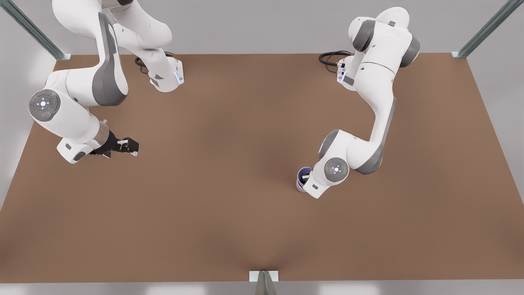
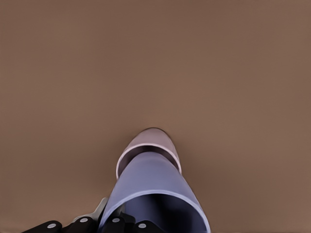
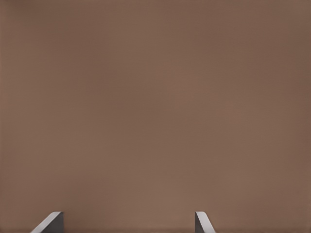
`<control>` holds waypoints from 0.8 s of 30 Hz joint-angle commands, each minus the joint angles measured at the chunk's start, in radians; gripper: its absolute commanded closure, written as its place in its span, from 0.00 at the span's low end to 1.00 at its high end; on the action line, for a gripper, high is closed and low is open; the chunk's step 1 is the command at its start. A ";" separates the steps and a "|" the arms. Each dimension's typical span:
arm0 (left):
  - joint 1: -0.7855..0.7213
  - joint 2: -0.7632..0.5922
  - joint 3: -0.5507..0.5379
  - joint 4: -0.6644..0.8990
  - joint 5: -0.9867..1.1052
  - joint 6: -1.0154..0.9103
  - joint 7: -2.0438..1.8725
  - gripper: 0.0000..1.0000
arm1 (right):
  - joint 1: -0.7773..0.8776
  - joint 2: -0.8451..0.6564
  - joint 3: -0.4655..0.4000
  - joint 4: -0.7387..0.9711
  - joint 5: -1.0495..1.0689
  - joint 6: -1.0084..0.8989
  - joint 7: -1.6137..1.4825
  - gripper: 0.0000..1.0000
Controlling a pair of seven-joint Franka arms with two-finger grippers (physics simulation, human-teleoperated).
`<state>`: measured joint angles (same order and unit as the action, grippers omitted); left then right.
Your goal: Stack the cups, with the pink cup at the bottom and the purple cup at the top
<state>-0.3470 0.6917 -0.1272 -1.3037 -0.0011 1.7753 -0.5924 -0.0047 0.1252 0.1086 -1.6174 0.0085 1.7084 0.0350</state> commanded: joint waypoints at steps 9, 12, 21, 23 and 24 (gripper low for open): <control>0.000 0.031 0.000 -0.002 0.003 0.035 -0.044 0.79 | 0.000 0.001 0.000 0.001 0.001 -0.001 -0.001 0.00; 0.000 0.035 0.000 -0.002 0.006 0.035 -0.040 0.72 | 0.000 0.001 0.000 0.001 0.002 -0.001 -0.003 0.00; 0.013 0.034 -0.002 -0.002 0.006 0.033 -0.035 0.00 | 0.000 0.001 0.000 0.002 0.004 -0.001 -0.003 0.00; 0.023 0.025 -0.002 0.003 0.006 0.027 -0.035 0.00 | 0.000 0.001 0.000 0.002 0.004 -0.001 -0.003 0.00; 0.031 0.009 -0.006 0.004 0.006 0.015 -0.023 0.00 | 0.000 0.001 0.000 0.002 0.004 -0.001 -0.003 0.00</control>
<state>-0.3201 0.7066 -0.1318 -1.3010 0.0034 1.8042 -0.6195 -0.0047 0.1268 0.1086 -1.6158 0.0111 1.7076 0.0341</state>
